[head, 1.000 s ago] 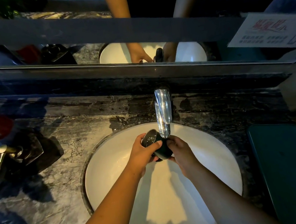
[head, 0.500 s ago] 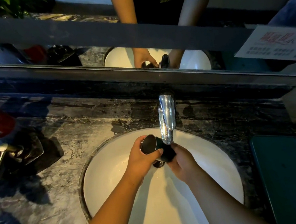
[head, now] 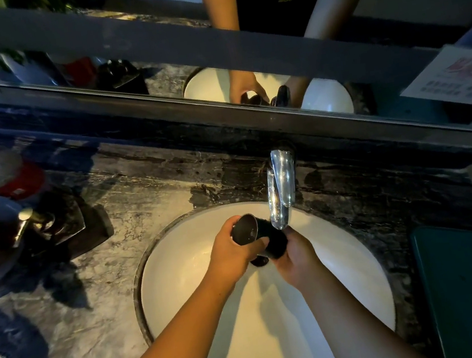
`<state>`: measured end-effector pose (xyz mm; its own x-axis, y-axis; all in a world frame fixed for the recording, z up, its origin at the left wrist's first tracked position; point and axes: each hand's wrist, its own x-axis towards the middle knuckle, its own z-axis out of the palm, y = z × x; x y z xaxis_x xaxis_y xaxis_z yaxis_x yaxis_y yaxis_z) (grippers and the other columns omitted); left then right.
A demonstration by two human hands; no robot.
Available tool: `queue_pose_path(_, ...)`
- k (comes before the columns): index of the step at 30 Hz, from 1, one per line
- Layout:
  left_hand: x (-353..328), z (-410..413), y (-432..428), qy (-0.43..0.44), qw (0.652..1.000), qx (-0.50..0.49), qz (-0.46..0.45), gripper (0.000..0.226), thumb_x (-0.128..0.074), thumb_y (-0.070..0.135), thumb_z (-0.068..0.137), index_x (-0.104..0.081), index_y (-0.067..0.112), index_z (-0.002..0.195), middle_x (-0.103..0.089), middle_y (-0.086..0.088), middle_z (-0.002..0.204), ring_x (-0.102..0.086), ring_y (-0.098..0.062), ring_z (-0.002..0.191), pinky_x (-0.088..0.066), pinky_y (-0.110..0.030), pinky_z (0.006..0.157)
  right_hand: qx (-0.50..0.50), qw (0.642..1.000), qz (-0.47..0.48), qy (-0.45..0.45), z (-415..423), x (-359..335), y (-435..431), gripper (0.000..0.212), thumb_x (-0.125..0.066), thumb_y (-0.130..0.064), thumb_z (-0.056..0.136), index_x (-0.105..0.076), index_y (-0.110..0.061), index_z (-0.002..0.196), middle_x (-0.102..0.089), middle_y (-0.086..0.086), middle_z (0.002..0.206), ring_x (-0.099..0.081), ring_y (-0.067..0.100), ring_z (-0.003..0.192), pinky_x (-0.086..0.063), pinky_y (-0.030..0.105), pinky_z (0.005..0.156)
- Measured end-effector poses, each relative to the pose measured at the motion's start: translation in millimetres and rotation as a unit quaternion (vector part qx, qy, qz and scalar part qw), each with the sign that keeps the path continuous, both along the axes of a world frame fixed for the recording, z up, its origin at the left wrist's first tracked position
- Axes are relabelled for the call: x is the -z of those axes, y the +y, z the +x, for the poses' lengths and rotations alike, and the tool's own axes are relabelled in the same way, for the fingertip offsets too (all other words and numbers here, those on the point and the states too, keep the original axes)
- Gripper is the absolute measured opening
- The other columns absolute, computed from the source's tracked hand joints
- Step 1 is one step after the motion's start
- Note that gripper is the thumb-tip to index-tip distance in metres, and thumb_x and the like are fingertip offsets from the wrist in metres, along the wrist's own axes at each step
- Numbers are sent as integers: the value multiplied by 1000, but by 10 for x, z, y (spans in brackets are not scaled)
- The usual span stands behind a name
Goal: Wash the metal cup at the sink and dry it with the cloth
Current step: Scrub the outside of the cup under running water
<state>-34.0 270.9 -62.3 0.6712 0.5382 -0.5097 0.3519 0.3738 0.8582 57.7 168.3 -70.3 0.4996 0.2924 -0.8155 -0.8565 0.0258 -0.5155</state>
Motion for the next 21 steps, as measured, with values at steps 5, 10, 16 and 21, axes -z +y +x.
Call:
queue_pose_path(5,34,-20,3,-4,1000,3,30,49,-85,10,64,-65,21,108,-68,1,96,-68,-31,95,-61,-48,80,-45,996,-72,-22,-3,18,125,26,-53,-18,103,-66,-6,122,-73,17,112,-69,32,104,-60,41,82)
queue_pose_path(10,54,-9,62,3,999,-52,-3,46,-85,16,69,-64,22,109,-70,-5,102,-70,-29,97,-60,-48,83,-71,993,-66,-71,-54,89,71,19,-51,-18,104,-68,-19,113,-72,10,118,-66,27,114,-51,41,103)
queue_pose_path(16,-4,34,87,-2,996,-59,-73,46,-80,0,76,-61,13,116,-69,-14,110,-68,-34,101,-62,-45,80,-23,997,-38,-59,-117,88,45,25,-51,-15,103,-64,-15,125,-69,12,125,-62,27,122,-52,32,91)
queue_pose_path(21,6,-57,101,-17,999,31,-11,52,-80,-7,71,-62,15,115,-64,-1,104,-67,-12,89,-61,-31,72,-65,996,-62,10,56,90,51,31,-55,-18,101,-63,-6,129,-71,21,120,-67,36,113,-55,49,99)
